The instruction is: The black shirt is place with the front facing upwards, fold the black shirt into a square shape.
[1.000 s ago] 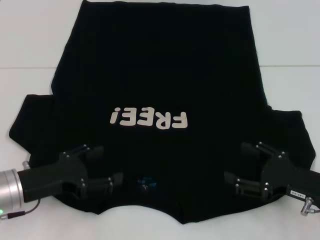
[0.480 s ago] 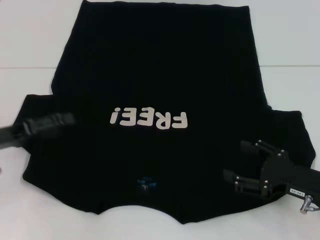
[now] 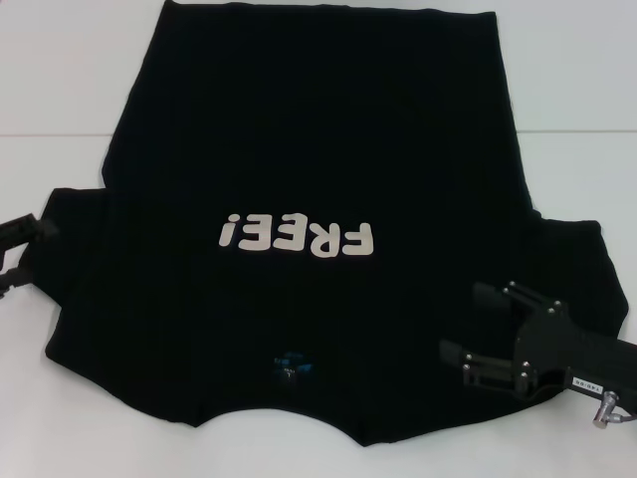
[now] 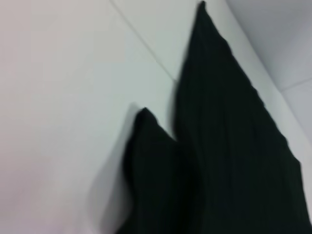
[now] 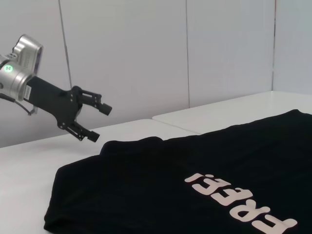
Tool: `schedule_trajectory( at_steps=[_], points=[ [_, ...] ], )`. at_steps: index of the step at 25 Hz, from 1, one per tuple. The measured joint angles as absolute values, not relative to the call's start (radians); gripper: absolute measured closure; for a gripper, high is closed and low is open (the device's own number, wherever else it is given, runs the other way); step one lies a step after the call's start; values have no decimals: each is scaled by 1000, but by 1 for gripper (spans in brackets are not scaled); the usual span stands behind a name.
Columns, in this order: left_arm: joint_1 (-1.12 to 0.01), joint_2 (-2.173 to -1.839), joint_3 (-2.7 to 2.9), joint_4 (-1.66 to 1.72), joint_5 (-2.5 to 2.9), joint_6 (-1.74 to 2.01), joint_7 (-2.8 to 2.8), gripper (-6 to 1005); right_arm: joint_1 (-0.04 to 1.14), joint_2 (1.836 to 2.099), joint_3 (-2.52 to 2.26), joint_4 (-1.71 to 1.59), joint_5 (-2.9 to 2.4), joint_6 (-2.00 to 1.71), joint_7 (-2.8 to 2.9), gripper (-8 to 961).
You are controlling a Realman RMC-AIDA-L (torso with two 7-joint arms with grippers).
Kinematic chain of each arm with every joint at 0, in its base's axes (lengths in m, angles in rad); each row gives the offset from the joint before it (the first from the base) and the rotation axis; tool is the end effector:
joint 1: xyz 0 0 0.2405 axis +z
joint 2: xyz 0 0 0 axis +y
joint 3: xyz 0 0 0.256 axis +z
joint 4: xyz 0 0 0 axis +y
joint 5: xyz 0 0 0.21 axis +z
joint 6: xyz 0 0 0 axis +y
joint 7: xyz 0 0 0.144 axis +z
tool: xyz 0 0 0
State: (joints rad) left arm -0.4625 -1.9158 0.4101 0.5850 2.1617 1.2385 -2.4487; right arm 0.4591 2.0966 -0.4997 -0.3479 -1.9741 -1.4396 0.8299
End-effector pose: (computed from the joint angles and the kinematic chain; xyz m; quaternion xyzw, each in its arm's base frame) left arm -0.3793 0.3400 0.0928 -0.5736 -0.7247 -0.2883 0.2504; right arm 0.3053 0.2931 -0.0407 -0.9224 0.1556 0.2630 0.2362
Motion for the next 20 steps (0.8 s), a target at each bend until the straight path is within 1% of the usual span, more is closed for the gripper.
schedule_trajectory(
  at_steps=[20],
  points=[
    [-470,-1932,411,525,2168,1072,-2444,66,455,2095,-501,-348,-1974,-1439,831,13]
  ],
)
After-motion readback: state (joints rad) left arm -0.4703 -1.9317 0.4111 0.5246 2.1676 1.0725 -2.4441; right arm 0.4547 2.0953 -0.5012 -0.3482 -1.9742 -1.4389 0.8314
